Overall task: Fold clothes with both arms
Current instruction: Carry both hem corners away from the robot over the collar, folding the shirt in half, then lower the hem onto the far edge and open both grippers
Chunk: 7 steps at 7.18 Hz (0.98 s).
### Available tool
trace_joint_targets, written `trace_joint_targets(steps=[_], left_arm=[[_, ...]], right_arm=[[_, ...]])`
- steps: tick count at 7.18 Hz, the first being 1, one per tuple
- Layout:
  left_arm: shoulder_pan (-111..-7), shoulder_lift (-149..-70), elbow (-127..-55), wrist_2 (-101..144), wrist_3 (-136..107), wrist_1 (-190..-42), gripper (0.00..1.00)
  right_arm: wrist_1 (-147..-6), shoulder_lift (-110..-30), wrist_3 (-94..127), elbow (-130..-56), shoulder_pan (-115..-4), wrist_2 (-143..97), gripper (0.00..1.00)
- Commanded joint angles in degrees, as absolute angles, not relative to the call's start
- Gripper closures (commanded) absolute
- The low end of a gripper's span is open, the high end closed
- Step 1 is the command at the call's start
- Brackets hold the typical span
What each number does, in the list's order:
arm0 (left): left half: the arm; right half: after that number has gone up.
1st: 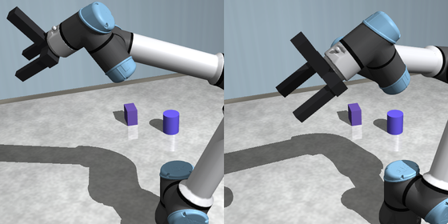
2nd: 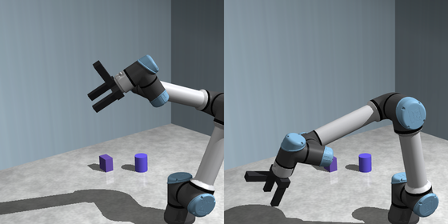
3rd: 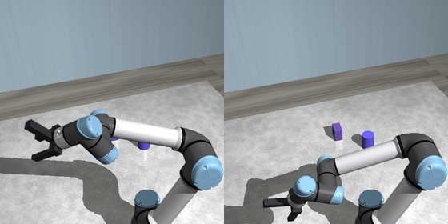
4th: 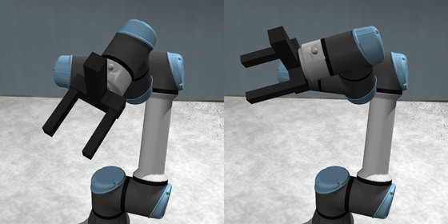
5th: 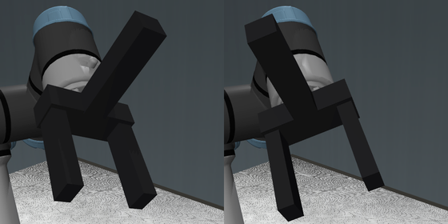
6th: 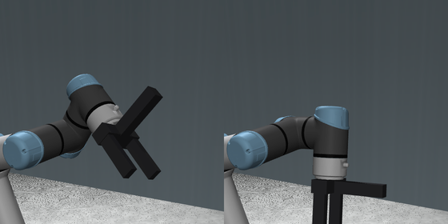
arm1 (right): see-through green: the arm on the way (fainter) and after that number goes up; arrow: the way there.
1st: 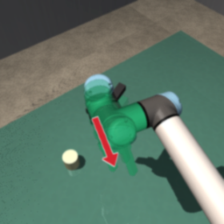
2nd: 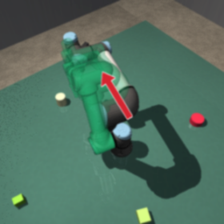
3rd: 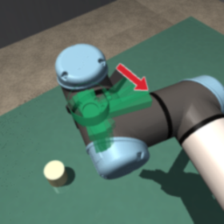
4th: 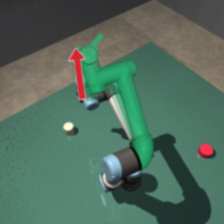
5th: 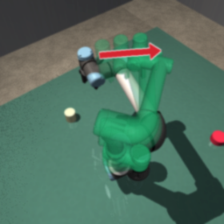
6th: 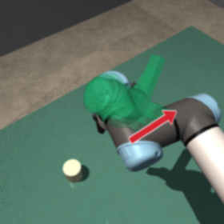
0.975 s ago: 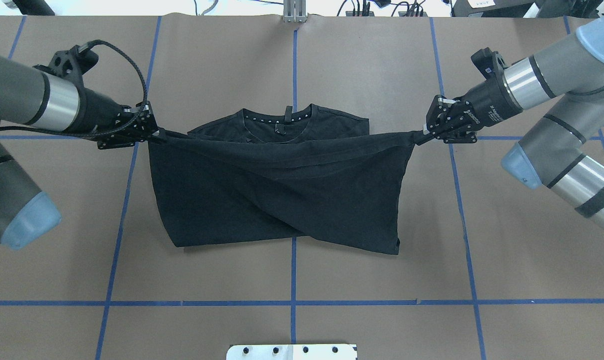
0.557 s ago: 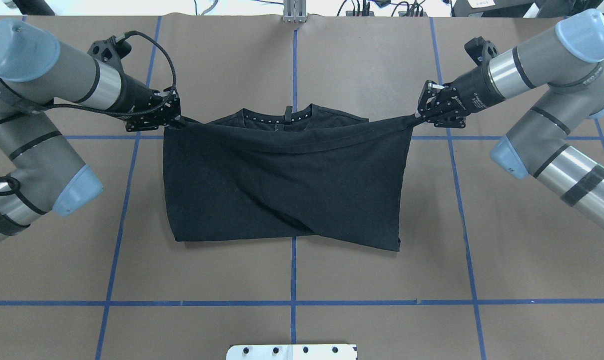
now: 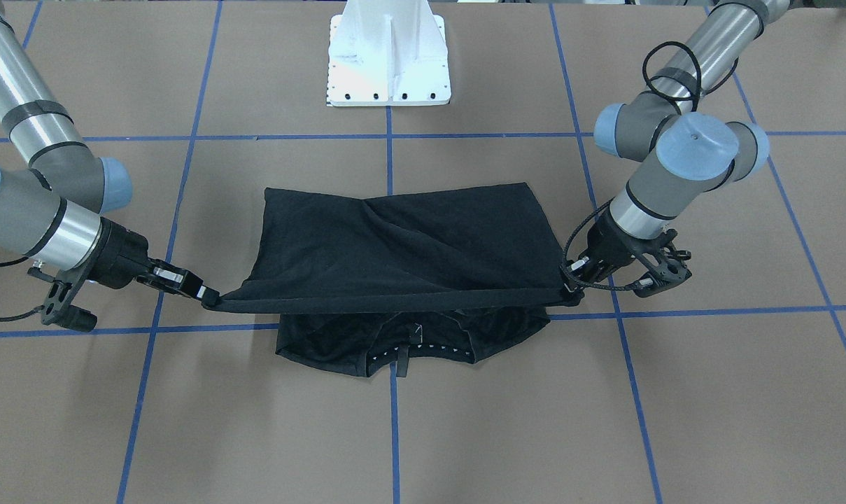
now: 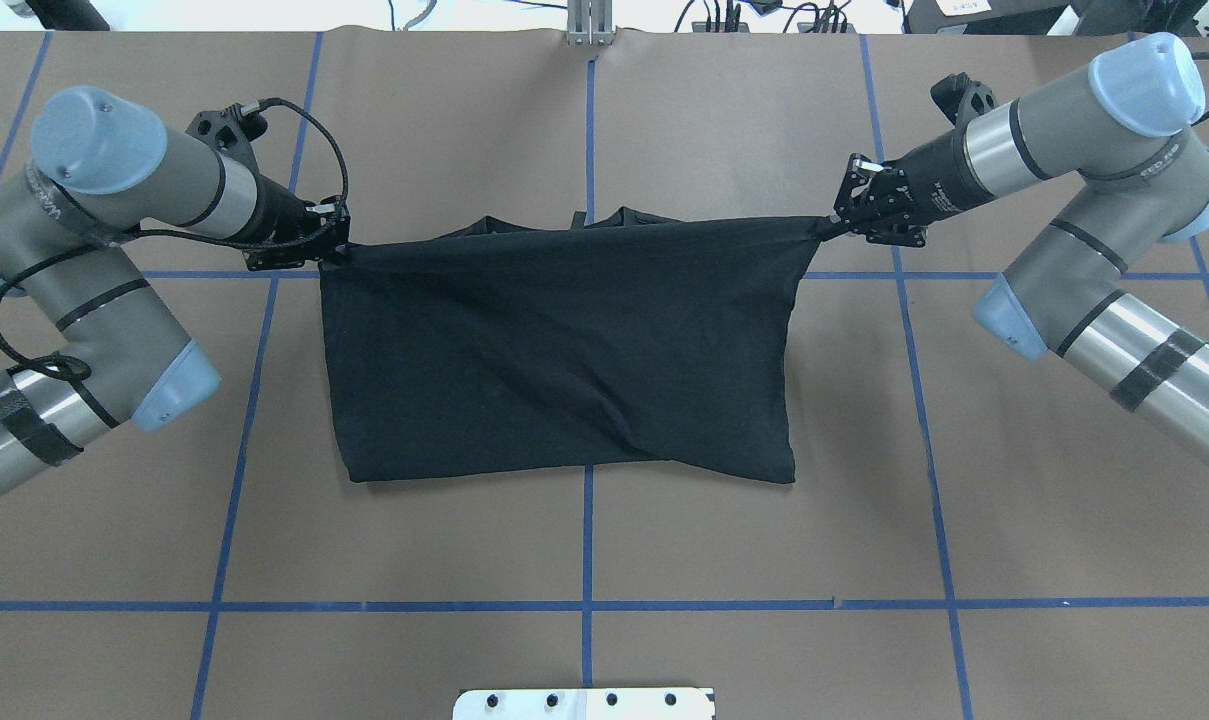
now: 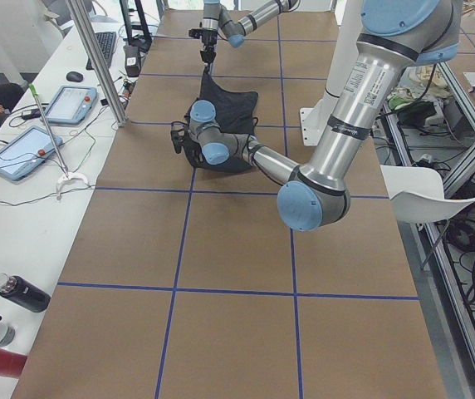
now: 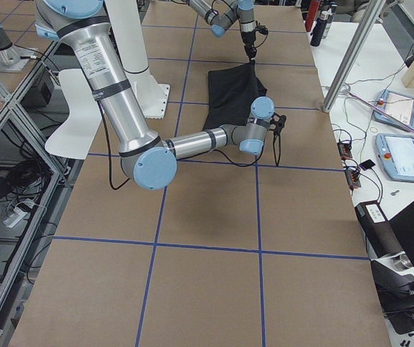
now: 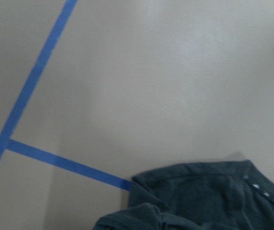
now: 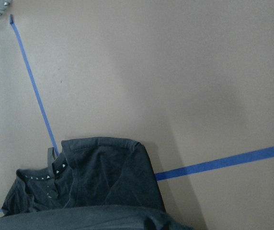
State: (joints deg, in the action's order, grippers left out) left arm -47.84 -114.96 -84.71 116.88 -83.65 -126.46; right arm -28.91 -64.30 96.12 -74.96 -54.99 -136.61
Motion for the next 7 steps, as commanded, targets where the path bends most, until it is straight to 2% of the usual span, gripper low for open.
trace_joint_targets(steps=[1, 7], left_arm=[[-47.8, -115.0, -82.3, 115.8, -81.8, -127.4, 1.0], [-47.7, -116.2, -85.1, 115.8, -81.8, -127.2, 1.0]], right_arm=[[-28.9, -64.2, 96.2, -73.3, -54.9, -136.0, 1.0], [-29.1, -62.0, 96.7, -73.1, -54.8, -136.0, 1.0]])
